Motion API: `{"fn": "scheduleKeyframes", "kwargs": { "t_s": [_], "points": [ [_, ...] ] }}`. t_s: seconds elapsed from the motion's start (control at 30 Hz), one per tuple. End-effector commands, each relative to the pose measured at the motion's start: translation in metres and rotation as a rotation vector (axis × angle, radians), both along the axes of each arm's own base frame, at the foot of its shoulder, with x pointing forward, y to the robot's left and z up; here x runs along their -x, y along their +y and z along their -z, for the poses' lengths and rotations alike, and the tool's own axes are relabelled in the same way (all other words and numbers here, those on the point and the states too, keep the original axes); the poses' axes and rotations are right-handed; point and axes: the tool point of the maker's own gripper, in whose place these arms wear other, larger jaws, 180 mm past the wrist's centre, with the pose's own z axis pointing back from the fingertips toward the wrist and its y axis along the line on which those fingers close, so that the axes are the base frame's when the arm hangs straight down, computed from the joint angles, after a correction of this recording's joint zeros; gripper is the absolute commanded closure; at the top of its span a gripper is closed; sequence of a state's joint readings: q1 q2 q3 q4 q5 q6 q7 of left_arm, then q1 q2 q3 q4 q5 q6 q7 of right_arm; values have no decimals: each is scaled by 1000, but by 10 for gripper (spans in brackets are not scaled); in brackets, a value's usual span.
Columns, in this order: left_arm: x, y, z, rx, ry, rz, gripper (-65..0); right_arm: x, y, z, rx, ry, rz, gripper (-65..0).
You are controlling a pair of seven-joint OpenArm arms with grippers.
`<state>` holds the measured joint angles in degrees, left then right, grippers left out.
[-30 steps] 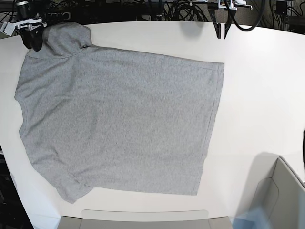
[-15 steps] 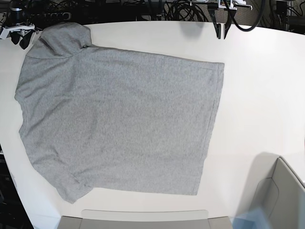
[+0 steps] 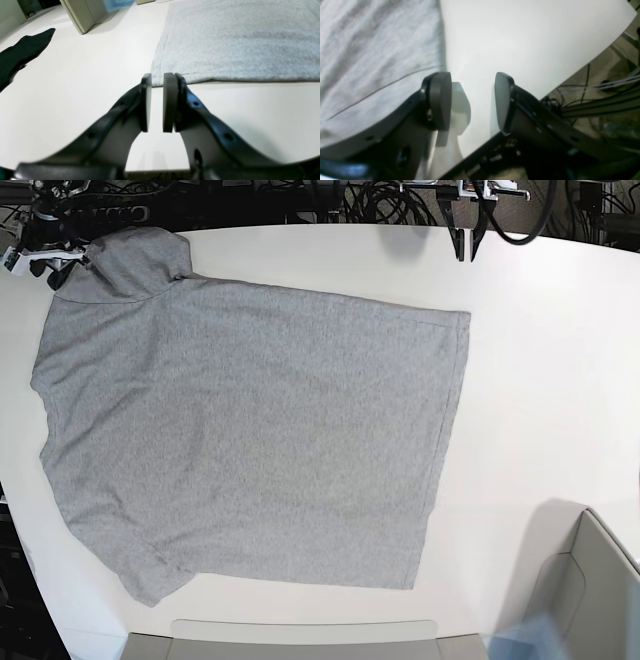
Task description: Fold the T-shirt properly
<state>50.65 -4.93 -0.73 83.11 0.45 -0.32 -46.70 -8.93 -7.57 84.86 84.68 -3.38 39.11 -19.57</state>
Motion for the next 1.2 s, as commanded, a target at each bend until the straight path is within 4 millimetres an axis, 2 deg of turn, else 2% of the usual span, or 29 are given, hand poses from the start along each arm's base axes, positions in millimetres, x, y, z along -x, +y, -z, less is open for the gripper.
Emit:
{"fn": "scheduleKeyframes", "kwargs": {
  "t_s": [0.0,0.1,0.4,0.53,0.67,0.87,0.93,1.0,1.17],
  "points": [
    [3,-1,-7,-2,-24,7,-95,-4,0,-15,38,-32,-14,-282],
    [3,-1,-7,-2,-24,7,-95,-8,-2,-35,94,-47,-21,-282],
    [3,-1,-7,-1,-23,8,-95,-11,-2,-35,94,-50,-21,-282],
    [3,-16,-5,34,-21,35,-95,-27,-4,-48,117,-95,-21,-282],
    [3,-25,0,56,8,48,-95,-52,-9,-80,189,-159,-23,-282],
    [-3,-31,7,71,33,54,-95,-89,-13,-92,234,-131,-20,-282],
    [-3,-30,7,68,33,51,-95,-95,-15,-101,259,-136,-16,-282],
    [-3,-28,7,64,32,48,-95,-95,-16,-108,276,-140,-13,-282],
    [-3,-28,7,63,32,50,-95,-74,-15,-95,266,-99,-22,-282]
  ]
}}
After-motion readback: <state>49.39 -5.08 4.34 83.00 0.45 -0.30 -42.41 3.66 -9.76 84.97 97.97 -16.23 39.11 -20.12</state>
